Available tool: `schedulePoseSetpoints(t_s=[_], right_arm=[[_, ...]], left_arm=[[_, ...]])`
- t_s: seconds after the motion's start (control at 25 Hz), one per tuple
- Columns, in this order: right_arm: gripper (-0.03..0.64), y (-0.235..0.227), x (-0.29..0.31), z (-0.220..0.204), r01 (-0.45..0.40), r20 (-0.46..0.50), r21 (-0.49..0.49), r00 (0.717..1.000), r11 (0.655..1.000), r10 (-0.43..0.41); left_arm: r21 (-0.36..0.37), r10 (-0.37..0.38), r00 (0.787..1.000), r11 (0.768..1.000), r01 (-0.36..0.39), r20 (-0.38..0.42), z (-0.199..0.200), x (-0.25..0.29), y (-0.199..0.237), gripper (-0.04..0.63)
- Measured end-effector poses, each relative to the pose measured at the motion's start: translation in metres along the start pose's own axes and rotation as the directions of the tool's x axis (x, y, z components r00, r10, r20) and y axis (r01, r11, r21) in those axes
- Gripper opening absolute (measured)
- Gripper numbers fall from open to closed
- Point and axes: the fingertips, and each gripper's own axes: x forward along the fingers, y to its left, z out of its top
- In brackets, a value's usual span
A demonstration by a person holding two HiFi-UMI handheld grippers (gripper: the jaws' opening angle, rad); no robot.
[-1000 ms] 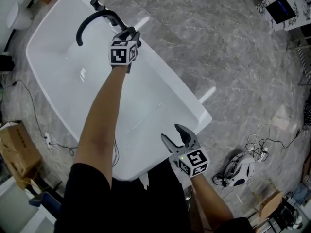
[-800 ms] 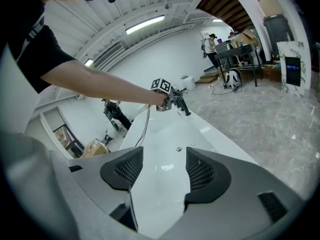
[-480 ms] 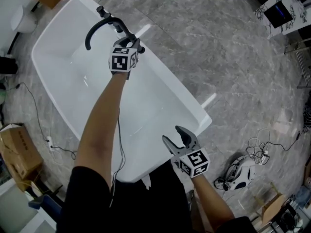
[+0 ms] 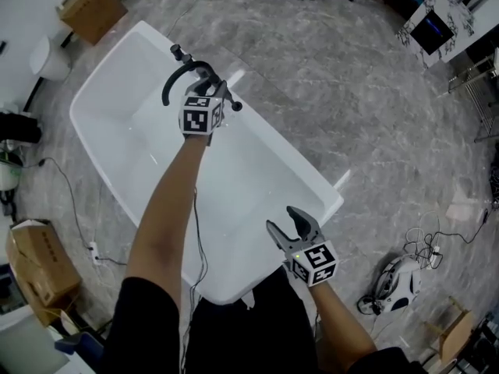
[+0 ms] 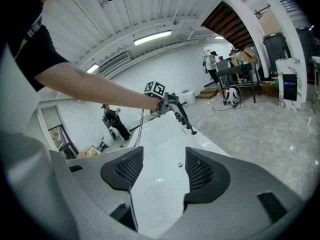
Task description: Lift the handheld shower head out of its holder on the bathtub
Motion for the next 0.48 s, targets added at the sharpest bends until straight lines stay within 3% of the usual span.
schedulePoseSetpoints(t_s=[0.32, 0.48], right_arm=[[0.247, 0.05, -0.02, 0.016, 0.039, 0.066, 0.012, 0.997, 0.999, -0.039], [0.191, 0.077, -0.037, 0.026, 0.054, 0.104, 0.024, 0.993, 0.998, -0.056]], left_arm=[[0.057, -0.026, 0.997, 0.998, 0.022, 0.067, 0.059, -0.052, 0.001, 0.126], [0.071, -0.035, 0.994, 0.997, 0.028, 0.102, 0.089, -0.083, 0.002, 0.126]])
